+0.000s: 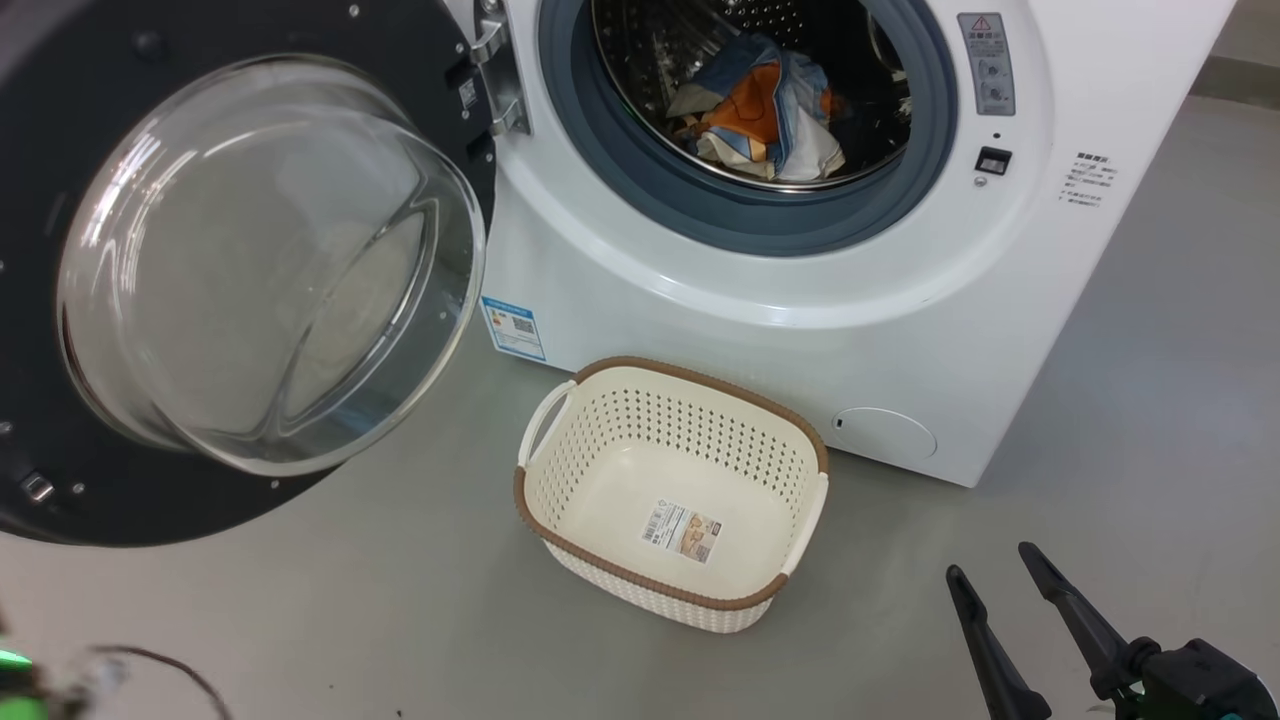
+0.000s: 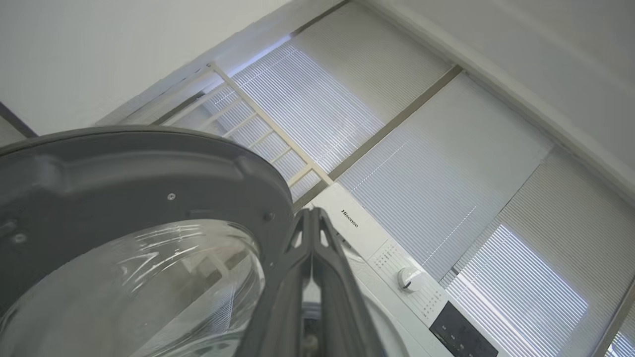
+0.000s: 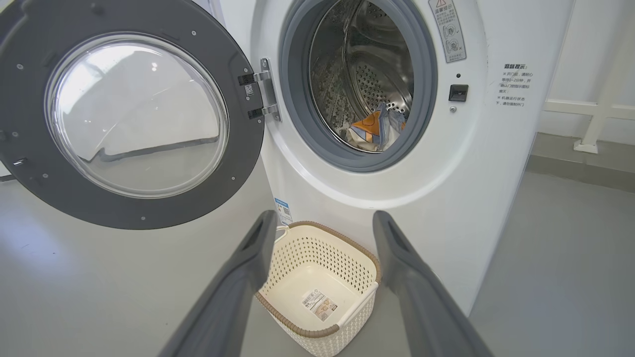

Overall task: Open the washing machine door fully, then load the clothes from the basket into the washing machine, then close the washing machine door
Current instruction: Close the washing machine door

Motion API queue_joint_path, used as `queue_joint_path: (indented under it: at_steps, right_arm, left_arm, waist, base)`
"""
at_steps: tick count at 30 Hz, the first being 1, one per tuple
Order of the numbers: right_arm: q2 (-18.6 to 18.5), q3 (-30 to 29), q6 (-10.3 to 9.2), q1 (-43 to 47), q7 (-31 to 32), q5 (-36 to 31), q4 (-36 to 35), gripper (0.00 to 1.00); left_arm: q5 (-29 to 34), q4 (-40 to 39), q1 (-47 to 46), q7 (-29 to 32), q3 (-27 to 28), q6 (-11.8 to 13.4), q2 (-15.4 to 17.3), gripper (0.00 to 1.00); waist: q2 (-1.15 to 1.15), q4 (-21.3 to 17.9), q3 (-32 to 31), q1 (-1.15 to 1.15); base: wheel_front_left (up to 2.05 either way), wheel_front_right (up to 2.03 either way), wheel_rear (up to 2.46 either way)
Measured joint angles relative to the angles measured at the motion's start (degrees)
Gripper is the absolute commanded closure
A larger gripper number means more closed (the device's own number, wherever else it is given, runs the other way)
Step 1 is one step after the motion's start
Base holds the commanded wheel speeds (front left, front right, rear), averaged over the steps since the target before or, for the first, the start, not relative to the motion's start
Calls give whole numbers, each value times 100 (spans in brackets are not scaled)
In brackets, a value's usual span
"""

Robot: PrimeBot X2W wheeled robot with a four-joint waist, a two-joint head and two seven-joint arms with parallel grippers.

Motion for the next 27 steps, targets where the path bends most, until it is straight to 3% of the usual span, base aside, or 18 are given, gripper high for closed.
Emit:
queue_joint_path:
  at_steps: [1,9,13,16,27]
  right_arm:
    - [-12,-11,0,0,16,0,-29,0]
    - [-33,-44,0,-1,52,-2,-132,0]
    - [-65,-59,0,-3,76,-2,-172,0]
    - [-114,-63,0,-5,93,-2,-212,0]
    - [-318,-66,0,-149,201,-1,-346,0]
  left_arm:
    - [-397,-81,-255,22,291,-43,220,100]
    - [-1685,176,-1252,413,1118,-48,1003,100]
    - [-2448,956,-1947,672,1537,-27,1395,100]
    - [-2835,1670,-2429,916,1690,129,1690,100]
    - [-3612,3956,-3524,1667,1867,634,2350,100]
  waist:
    - [0,26,33,0]
    - [0,121,152,0]
    - [0,155,223,0]
    - [0,163,282,0]
    - [0,18,506,0]
  base:
    - [0,0,0]
    - [0,0,0]
    - [0,0,0]
    - [0,0,0]
    - [0,0,0]
